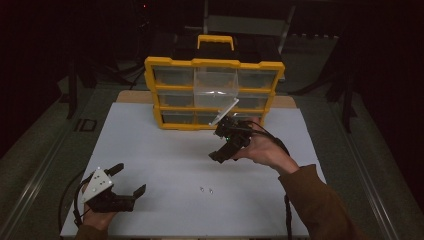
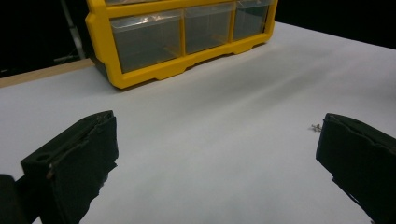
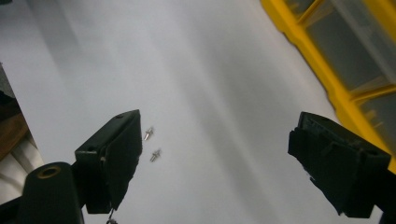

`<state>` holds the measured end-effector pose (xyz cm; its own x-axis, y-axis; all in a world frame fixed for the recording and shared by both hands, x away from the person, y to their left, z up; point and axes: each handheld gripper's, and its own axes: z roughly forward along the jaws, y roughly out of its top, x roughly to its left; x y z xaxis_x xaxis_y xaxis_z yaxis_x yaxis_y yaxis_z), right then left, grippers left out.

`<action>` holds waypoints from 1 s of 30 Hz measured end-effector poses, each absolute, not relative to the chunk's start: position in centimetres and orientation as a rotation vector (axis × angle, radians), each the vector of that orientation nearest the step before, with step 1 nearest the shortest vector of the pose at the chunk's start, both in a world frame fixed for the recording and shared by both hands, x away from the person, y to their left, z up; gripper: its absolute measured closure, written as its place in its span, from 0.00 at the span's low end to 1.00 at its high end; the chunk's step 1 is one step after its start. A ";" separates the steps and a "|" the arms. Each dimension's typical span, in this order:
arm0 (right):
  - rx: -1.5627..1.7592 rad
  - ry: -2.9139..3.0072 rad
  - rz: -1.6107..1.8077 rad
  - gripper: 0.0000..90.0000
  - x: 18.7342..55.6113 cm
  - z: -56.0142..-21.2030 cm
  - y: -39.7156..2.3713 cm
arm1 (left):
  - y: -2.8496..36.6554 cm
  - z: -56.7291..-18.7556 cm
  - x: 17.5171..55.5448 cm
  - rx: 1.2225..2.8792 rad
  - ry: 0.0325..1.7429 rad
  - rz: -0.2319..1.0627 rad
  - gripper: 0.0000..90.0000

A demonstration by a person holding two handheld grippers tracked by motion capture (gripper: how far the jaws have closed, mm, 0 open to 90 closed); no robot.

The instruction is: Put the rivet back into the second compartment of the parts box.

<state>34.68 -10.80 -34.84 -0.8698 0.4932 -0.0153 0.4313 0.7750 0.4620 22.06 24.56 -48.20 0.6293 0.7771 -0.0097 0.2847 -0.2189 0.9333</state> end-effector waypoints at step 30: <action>0.744 2.850 0.574 0.18 33.8 -40.9 -10.3 | 24.6 -48.2 22.1 1.787 0.860 0.576 0.00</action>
